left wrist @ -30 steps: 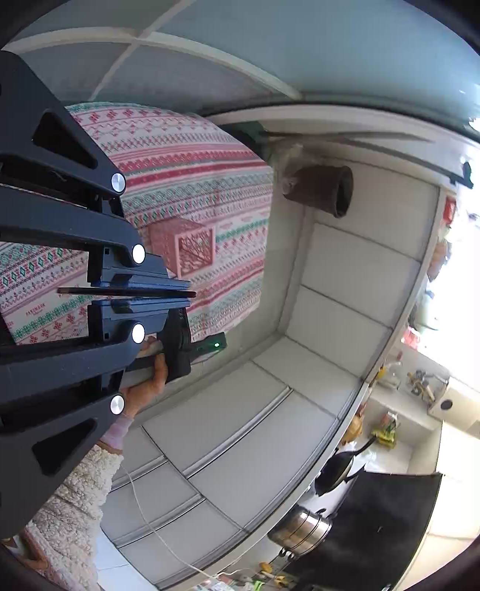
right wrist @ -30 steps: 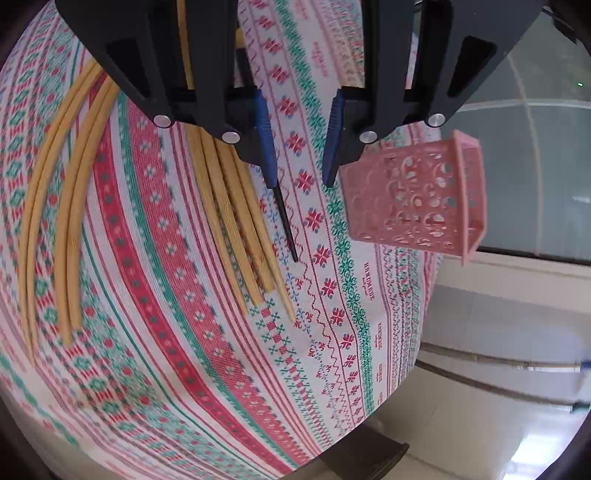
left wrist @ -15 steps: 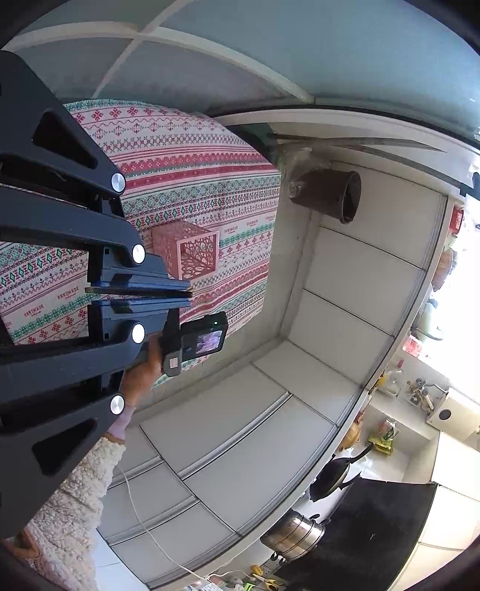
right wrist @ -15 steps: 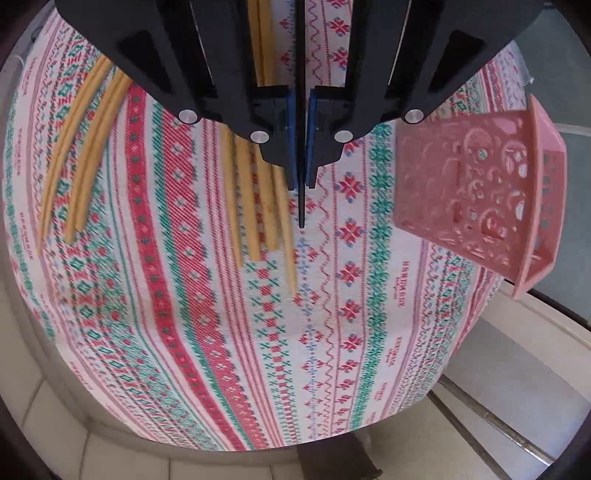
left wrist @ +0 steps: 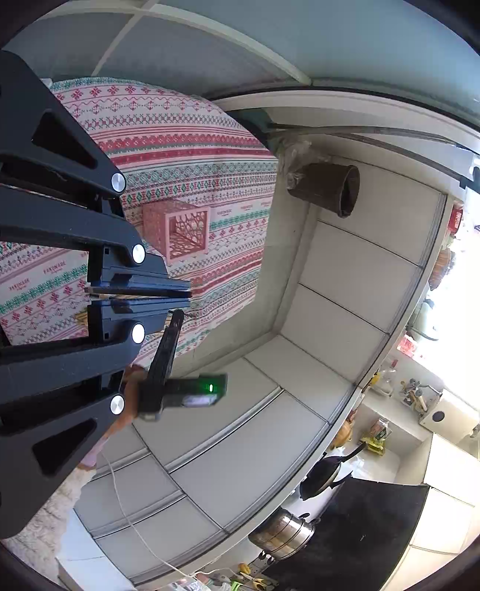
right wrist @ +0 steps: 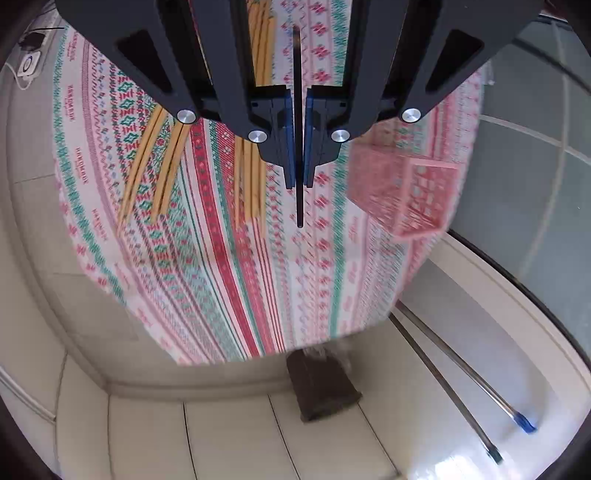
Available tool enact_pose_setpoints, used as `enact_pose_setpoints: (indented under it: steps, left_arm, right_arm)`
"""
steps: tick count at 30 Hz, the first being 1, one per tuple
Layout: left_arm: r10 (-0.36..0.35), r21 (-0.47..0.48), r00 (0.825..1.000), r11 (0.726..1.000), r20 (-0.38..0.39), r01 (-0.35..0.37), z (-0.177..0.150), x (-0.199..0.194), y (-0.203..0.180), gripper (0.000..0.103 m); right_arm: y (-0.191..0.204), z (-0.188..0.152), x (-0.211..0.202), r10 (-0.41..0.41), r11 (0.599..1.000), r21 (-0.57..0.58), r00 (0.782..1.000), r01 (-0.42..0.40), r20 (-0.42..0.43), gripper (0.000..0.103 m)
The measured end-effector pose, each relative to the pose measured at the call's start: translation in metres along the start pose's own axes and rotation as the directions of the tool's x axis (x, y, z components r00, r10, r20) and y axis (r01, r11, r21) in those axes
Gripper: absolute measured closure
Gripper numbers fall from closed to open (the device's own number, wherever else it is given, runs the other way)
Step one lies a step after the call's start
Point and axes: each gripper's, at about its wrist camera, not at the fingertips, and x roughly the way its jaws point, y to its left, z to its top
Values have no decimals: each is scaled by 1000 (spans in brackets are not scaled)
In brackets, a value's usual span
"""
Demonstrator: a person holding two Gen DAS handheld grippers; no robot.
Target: Organize utensils
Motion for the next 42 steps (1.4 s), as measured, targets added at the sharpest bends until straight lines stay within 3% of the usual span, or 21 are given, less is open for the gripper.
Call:
enact_pose_setpoints:
  steps: [6, 12, 18, 22, 26, 29, 34, 42]
  left_arm:
    - [21, -15, 999, 1000, 38, -21, 19, 0, -14, 100]
    - [60, -25, 993, 998, 105, -58, 50, 1, -24, 100]
    - [148, -67, 980, 988, 136, -140, 75, 27, -9, 100]
    - [224, -88, 968, 973, 110, -215, 77, 59, 12, 98]
    - [221, -170, 975, 962, 30, -212, 69, 90, 46, 98]
    - [245, -235, 967, 946, 66, -224, 67, 80, 63, 97]
    - [228, -283, 959, 943, 167, -174, 75, 43, 69, 86]
    - [224, -281, 966, 943, 127, -181, 74, 48, 69, 85]
  right_arm:
    - [17, 22, -74, 65, 998, 6, 984, -67, 168, 99]
    - [17, 42, -146, 143, 984, 57, 932, -171, 332, 99]
    - [22, 65, -168, 213, 967, 50, 902, -249, 376, 99]
    - [31, 70, -157, 231, 966, 31, 911, -256, 342, 99]
    - [38, 72, -137, 224, 970, 20, 927, -241, 302, 99]
    - [43, 72, -124, 220, 972, 18, 935, -234, 279, 99]
    - [54, 73, -109, 196, 979, 7, 945, -205, 262, 99]
    - [69, 72, -83, 193, 981, -6, 958, -196, 213, 99]
